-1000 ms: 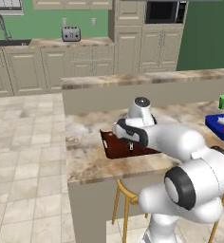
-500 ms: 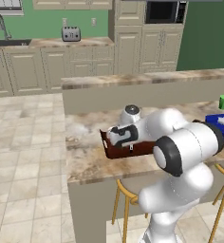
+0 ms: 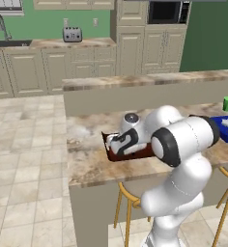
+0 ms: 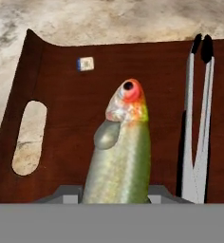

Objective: Gather the squash and mushroom from the fridge and place them on a tray on the dining counter. Then gather the chicken drumstick and fish from the fridge and place them on the other tray.

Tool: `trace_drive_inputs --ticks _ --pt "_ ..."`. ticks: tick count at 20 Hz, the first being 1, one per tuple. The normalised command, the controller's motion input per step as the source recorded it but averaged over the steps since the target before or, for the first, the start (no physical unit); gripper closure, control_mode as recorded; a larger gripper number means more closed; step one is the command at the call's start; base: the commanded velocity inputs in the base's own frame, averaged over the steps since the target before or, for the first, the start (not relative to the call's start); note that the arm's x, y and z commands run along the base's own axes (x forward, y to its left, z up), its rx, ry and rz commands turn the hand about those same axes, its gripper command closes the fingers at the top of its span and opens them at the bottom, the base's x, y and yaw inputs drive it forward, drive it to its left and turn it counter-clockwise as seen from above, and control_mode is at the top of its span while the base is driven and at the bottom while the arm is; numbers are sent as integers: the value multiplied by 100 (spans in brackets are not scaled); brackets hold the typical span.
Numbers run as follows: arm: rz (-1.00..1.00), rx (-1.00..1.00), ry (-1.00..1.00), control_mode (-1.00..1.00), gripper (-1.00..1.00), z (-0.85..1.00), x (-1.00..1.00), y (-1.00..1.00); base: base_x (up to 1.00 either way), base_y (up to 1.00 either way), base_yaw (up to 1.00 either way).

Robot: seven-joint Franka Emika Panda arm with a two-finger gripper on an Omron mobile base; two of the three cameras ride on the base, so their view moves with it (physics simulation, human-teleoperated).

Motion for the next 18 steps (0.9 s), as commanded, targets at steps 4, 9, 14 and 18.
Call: trace_drive_inputs --ticks 4,9,14,18 --pt "1 0 3 -100 100 -11 17 0 0 0 0" --pt "2 0 6 -100 100 -2 31 0 0 0 0" --pt "4 0 6 -100 100 -6 31 0 0 0 0" --pt "3 0 1 -100 -100 -20 12 0 0 0 0"
